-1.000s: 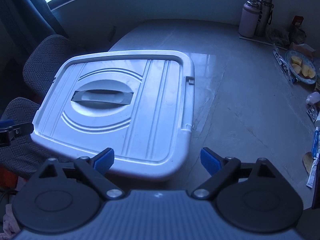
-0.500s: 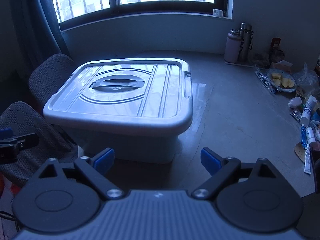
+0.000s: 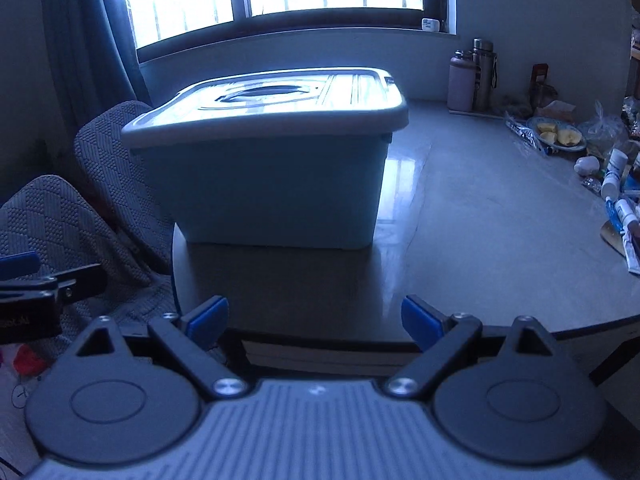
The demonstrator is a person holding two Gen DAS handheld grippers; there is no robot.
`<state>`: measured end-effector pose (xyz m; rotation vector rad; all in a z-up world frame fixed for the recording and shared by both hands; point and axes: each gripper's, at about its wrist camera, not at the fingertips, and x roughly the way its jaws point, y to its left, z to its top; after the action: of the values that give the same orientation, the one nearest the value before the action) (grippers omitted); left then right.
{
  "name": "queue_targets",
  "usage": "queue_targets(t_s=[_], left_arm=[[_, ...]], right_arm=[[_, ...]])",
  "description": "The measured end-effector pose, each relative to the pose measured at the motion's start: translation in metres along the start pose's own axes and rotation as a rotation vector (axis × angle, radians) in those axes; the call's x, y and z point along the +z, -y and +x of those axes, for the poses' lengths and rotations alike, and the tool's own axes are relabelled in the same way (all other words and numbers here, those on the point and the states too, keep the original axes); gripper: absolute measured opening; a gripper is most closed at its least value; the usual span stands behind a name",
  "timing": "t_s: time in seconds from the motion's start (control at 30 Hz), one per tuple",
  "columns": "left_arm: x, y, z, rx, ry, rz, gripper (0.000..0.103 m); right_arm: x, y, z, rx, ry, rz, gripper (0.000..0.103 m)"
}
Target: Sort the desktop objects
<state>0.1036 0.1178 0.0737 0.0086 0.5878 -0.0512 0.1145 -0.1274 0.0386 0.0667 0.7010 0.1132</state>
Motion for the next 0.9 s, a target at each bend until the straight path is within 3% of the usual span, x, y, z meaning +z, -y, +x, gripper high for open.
queue_targets(t_s=[0.33, 0.67, 0.9], left_arm=[[-0.037, 0.005, 0.009, 0.023, -0.026, 0.030, 0.103], [-0.044, 0.013, 0.011, 0.039, 0.018, 0.074, 0.103], [-0.043, 0.016, 0.012, 0.033, 0.014, 0.049, 0.103]], right_arm=[[-0.032, -0.007, 0.000, -0.015, 0.050, -0.024, 0.094], [-0.047, -0.006, -0.001, -0.022, 0.076, -0.004, 0.094], [-0.048, -0.004, -0.002, -0.026, 0.094, 0.015, 0.094]])
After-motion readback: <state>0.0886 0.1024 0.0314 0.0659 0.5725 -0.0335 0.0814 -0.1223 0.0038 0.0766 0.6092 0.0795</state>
